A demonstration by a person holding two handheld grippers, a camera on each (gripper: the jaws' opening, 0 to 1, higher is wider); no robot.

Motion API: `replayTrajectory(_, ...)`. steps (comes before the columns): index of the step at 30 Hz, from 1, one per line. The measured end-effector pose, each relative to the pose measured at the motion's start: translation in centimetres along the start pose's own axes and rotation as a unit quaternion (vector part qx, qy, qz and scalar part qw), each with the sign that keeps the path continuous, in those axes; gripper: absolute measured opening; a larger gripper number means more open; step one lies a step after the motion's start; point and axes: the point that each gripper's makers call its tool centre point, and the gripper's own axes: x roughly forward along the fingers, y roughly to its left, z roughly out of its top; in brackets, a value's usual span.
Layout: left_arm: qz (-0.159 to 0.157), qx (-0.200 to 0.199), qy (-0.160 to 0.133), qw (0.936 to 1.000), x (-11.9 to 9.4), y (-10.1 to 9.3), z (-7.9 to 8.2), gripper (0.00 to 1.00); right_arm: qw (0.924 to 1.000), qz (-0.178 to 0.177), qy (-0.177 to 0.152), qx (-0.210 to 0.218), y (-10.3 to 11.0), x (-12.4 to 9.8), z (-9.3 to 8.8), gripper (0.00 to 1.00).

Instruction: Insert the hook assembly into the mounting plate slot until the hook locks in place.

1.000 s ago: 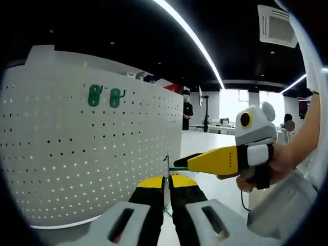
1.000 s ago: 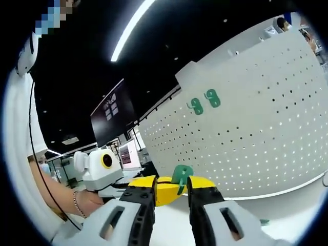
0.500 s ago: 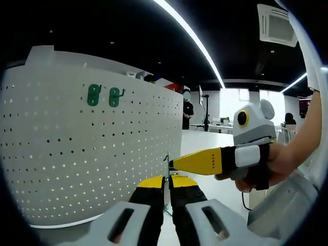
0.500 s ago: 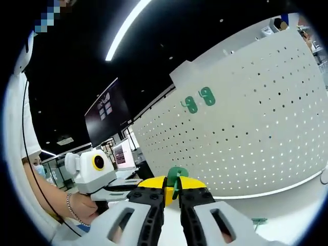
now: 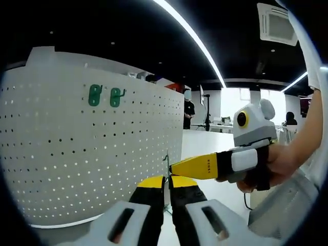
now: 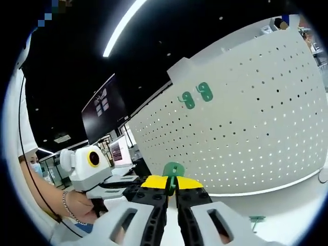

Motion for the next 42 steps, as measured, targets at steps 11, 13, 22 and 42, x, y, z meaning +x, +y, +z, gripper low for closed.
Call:
replayTrajectory(11, 0.003, 0.004, 0.008, 1.0, -0.05, 0.22, -0.09, 0.03, 0.9999, -0.014, 0.01, -0.002, 0.04, 0.26, -0.13, 0.01)
replayTrajectory(13, 0.002, 0.005, 0.01, 0.9999, -0.09, 0.22, -0.25, 0.03, 0.9996, -0.018, 0.016, -0.012, 0.2, 0.3, -0.26, 0.01)
replayTrajectory(22, 0.003, 0.0, 0.006, 1.0, -0.18, 0.36, -0.1, 0.03, 0.9996, -0.026, 0.009, 0.01, 0.23, 0.37, -0.16, 0.0)
replayTrajectory(42, -0.007, -0.01, 0.017, 0.9998, -0.19, 0.28, -0.5, 0.11, 0.9992, -0.018, 0.01, 0.035, 0.32, 0.4, -0.06, 0.0)
